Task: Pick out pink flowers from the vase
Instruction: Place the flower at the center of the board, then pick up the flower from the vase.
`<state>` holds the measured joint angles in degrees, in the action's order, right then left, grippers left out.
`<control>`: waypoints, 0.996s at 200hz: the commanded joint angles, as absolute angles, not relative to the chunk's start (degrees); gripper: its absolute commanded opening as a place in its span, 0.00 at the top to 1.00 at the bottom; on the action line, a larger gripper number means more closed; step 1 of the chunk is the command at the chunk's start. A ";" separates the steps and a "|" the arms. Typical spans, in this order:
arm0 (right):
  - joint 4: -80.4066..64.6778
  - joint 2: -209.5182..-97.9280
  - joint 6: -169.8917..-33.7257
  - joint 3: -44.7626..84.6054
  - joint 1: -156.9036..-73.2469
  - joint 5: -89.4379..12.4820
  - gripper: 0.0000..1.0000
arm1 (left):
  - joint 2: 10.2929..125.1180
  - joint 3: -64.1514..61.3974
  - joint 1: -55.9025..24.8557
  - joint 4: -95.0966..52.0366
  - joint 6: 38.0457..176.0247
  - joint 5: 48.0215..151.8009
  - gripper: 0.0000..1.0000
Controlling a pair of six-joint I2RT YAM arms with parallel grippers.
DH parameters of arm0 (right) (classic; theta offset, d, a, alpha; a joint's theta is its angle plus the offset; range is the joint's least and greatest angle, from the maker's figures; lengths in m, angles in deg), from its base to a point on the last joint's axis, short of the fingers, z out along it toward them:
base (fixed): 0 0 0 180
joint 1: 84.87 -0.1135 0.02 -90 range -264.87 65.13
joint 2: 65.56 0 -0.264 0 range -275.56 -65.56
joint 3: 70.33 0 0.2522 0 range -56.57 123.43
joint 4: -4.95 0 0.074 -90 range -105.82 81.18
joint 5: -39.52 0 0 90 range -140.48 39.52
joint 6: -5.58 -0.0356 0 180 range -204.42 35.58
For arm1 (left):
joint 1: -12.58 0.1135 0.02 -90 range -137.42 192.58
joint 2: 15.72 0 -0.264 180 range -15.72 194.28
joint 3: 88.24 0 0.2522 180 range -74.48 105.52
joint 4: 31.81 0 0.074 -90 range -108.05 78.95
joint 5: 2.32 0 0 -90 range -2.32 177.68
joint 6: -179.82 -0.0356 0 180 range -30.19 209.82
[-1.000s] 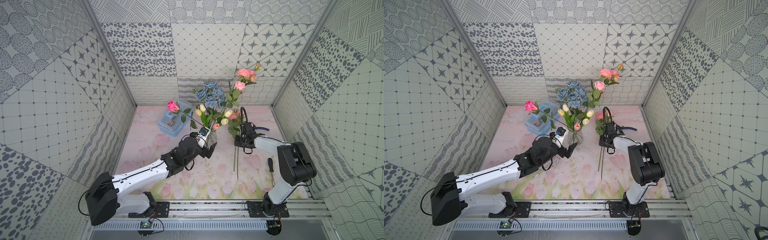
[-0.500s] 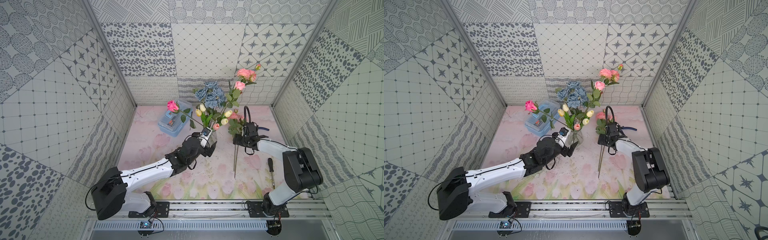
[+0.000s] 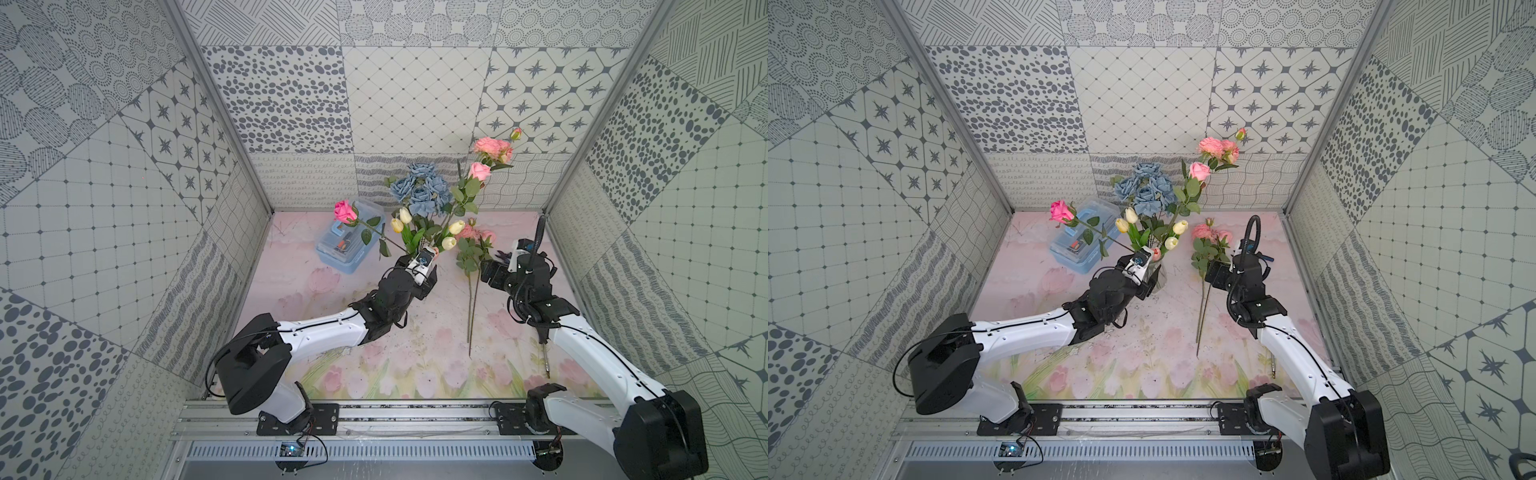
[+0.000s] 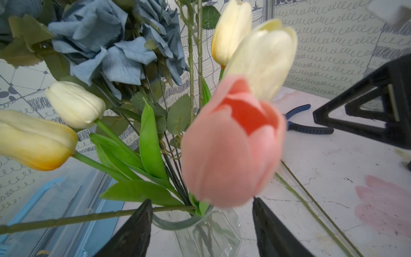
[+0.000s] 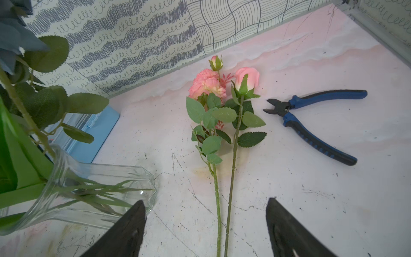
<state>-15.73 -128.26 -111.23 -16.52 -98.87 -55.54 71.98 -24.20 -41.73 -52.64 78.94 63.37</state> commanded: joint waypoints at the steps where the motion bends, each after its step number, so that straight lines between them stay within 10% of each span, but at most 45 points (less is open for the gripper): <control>1: -12.95 -129.02 -112.80 -17.02 -98.76 -54.40 0.15 | 75.80 -20.89 -41.83 -63.05 74.51 58.16 0.33; 92: -11.74 -129.41 -113.49 -17.55 -98.85 -52.70 0.15 | 78.55 -19.47 -41.45 -65.36 75.76 59.34 0.68; 199: -7.73 -124.23 -111.15 -17.24 -99.55 -45.04 0.13 | 67.50 -7.14 -38.84 -42.35 76.87 71.74 0.74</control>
